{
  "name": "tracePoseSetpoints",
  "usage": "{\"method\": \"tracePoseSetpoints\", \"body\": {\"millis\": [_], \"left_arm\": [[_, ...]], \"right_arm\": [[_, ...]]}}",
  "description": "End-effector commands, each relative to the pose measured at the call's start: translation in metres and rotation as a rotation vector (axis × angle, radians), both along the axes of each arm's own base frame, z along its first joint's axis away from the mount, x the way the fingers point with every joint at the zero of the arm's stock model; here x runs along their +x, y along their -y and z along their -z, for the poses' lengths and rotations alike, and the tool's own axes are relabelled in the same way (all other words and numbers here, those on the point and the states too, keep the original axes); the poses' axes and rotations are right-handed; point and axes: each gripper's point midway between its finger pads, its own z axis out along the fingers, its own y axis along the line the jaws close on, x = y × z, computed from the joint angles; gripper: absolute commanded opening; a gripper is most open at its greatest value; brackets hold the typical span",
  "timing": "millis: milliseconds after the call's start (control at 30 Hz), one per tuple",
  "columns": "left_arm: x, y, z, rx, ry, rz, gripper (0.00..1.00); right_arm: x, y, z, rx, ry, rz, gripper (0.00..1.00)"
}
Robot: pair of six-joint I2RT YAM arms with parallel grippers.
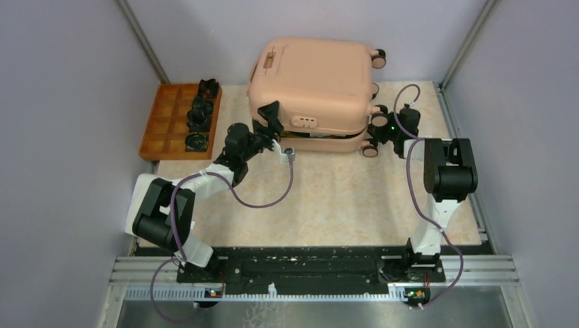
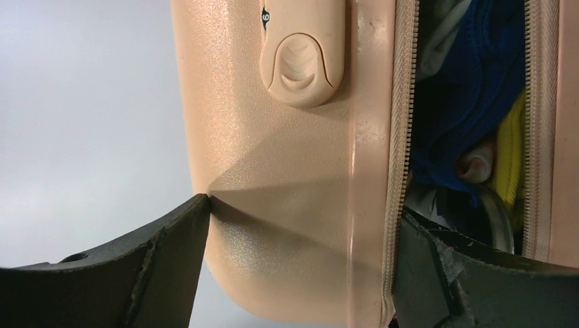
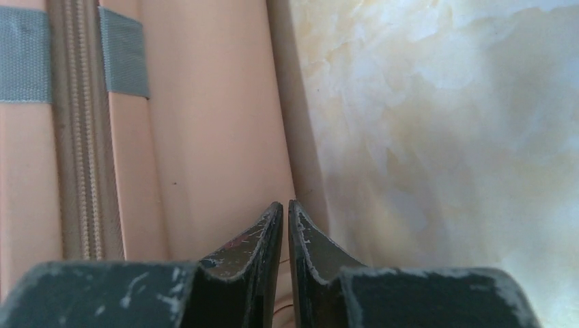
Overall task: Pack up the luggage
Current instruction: Zip the luggage at the center of the board.
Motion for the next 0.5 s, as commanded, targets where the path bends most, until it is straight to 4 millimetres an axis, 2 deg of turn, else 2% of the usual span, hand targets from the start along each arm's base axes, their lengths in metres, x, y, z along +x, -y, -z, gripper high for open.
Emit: {"method": "tracePoseSetpoints", "body": {"millis": [0, 100, 200, 367, 400, 467], "left_arm": [[0.016, -0.011, -0.017, -0.077, -0.025, -0.08, 0.73], [0.022, -0.023, -0.02, -0.075, -0.029, -0.106, 0.7], [0.027, -0.037, -0.024, -0.079, -0.03, -0.136, 0.69], [0.026, -0.06, -0.021, -0.087, -0.054, -0.179, 0.68], [0.024, -0.064, -0.018, -0.088, -0.063, -0.184, 0.67], [0.017, -0.069, -0.013, -0.088, -0.071, -0.184, 0.66]], "right_arm": [[-0.037, -0.119, -0.043, 0.212, 0.105, -0.271, 0.14], [-0.057, -0.162, -0.052, 0.211, 0.136, -0.362, 0.15], [-0.068, -0.182, -0.056, 0.225, 0.152, -0.405, 0.15], [-0.084, -0.19, -0.074, 0.305, 0.183, -0.444, 0.15], [-0.085, -0.185, -0.077, 0.284, 0.192, -0.446, 0.15], [-0.083, -0.159, -0.074, 0.197, 0.171, -0.401, 0.16]]}}
